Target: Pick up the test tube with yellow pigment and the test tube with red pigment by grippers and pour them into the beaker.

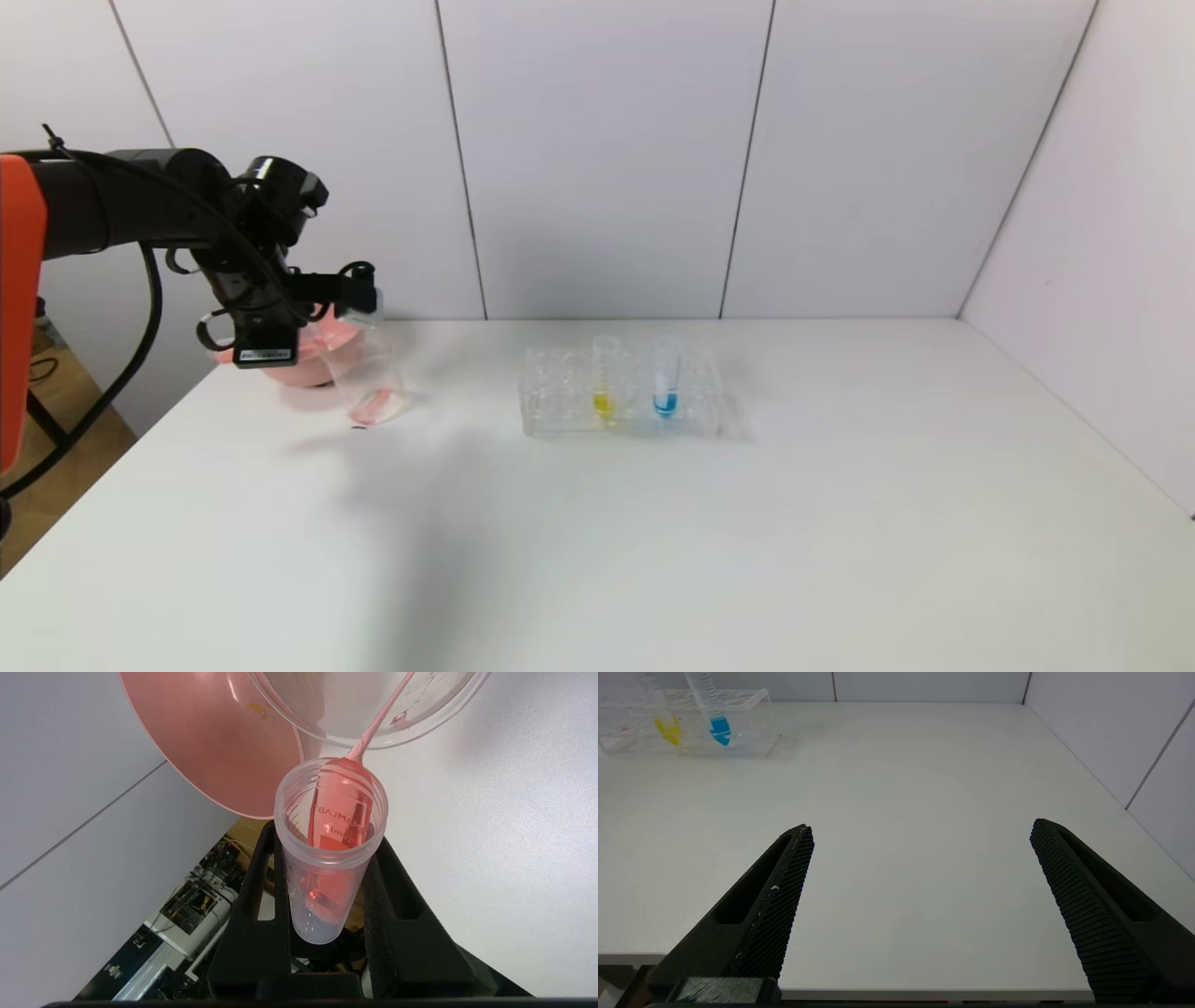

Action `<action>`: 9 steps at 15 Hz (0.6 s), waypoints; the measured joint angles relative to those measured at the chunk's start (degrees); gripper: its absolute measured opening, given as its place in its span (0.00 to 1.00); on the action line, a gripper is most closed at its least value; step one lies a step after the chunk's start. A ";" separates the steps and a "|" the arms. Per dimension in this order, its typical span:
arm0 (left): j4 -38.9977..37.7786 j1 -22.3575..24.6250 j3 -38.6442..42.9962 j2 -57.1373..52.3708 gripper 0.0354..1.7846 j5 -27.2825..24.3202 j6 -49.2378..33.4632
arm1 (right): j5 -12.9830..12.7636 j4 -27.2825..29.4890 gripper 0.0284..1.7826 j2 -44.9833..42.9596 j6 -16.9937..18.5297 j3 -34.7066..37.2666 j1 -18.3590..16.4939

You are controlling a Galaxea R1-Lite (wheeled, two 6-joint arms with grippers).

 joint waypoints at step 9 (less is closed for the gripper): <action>-0.59 -0.59 0.00 0.66 0.24 0.52 -0.39 | 0.02 0.00 0.95 0.00 -0.02 0.00 0.00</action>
